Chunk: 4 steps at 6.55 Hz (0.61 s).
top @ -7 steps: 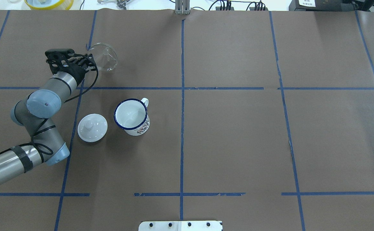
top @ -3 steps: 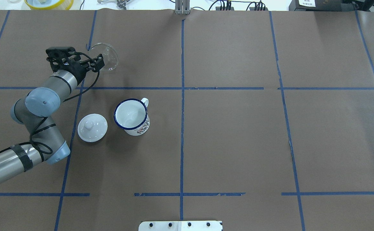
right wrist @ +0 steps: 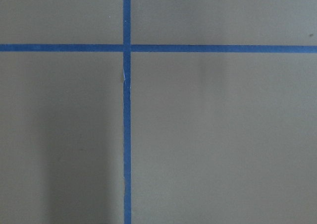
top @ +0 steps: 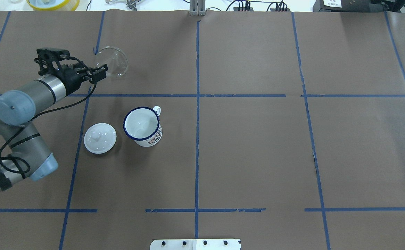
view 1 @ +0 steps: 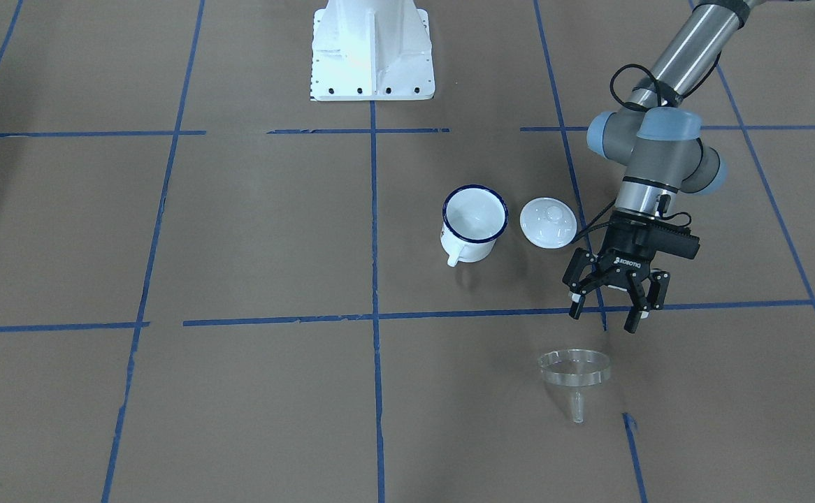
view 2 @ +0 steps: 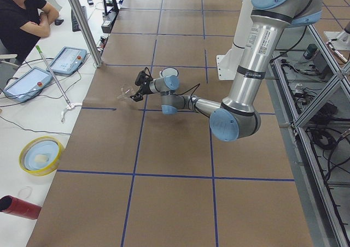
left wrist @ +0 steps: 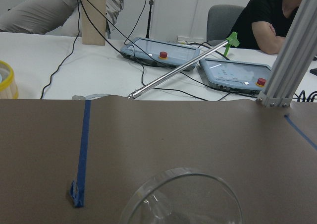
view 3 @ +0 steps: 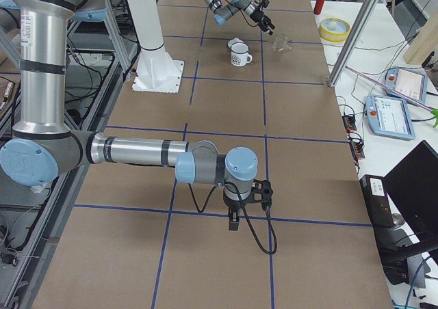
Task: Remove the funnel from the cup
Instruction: 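Move the left gripper back over the white lid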
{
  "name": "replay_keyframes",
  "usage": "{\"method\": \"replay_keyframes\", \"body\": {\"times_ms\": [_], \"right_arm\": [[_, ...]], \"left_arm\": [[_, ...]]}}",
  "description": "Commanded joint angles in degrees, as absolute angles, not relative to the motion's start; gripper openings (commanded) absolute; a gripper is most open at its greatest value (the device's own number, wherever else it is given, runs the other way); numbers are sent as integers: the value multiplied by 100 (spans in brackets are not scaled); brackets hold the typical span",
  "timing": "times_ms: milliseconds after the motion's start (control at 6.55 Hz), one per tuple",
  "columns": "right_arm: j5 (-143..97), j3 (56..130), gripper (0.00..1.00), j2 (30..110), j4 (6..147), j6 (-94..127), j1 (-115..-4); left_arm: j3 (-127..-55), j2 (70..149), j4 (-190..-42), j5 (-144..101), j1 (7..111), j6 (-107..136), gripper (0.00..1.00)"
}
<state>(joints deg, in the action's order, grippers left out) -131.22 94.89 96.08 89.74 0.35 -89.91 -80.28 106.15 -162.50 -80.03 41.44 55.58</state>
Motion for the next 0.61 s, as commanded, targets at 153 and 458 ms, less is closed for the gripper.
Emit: {"method": "replay_keyframes", "body": {"times_ms": [153,458], "right_arm": [[-13122,9483,100,9606,8974,35,-8991],[-13122,9483,100,9615,8974,35,-8991]], "left_arm": [[-10092,10081,-13487,-9014,4175,5563,100],[-10266,10169,-12255,-9744,4149,5564,100]]}}
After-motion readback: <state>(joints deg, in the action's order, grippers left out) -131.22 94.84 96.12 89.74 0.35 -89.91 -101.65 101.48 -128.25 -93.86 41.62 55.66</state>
